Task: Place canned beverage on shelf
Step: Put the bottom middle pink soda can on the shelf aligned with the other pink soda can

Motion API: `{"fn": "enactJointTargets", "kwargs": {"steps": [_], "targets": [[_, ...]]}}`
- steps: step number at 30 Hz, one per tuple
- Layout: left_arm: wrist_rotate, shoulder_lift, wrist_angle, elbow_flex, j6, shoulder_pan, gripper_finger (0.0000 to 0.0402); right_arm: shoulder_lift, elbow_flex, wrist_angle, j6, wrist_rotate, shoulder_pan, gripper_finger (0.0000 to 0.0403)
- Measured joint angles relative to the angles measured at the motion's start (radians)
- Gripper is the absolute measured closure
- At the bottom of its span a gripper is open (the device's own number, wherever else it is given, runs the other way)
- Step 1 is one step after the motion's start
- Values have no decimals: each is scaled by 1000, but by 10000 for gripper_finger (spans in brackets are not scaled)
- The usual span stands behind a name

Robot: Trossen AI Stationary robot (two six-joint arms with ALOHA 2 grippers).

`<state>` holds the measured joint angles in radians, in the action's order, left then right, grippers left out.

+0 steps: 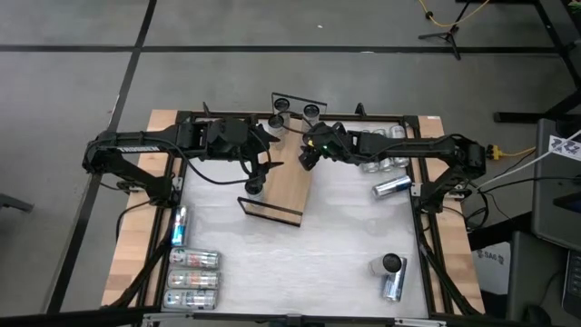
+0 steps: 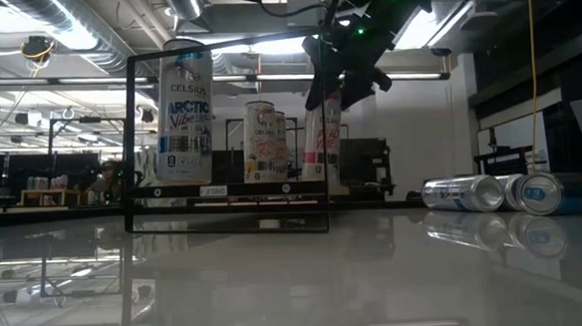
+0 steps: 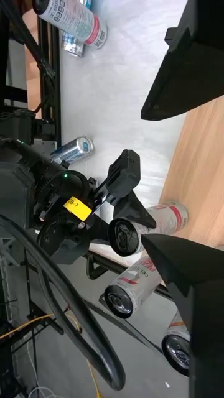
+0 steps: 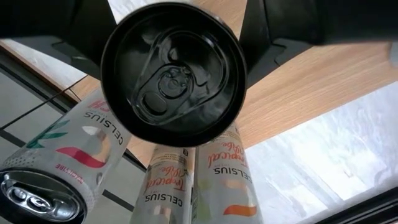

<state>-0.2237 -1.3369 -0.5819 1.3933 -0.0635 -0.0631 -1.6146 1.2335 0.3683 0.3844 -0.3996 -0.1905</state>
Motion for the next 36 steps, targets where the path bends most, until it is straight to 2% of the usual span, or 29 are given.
{"fn": "enactJointTargets", "kwargs": {"steps": [22,32,36], "targets": [[0,0,0,0,0,0,95,0,0,0,0,0,0,150],[0,0,0,0,0,0,95,2,0,-8,0,-1,0,71],[0,0,0,0,0,0,95,2,0,-8,0,-1,0,54]]}}
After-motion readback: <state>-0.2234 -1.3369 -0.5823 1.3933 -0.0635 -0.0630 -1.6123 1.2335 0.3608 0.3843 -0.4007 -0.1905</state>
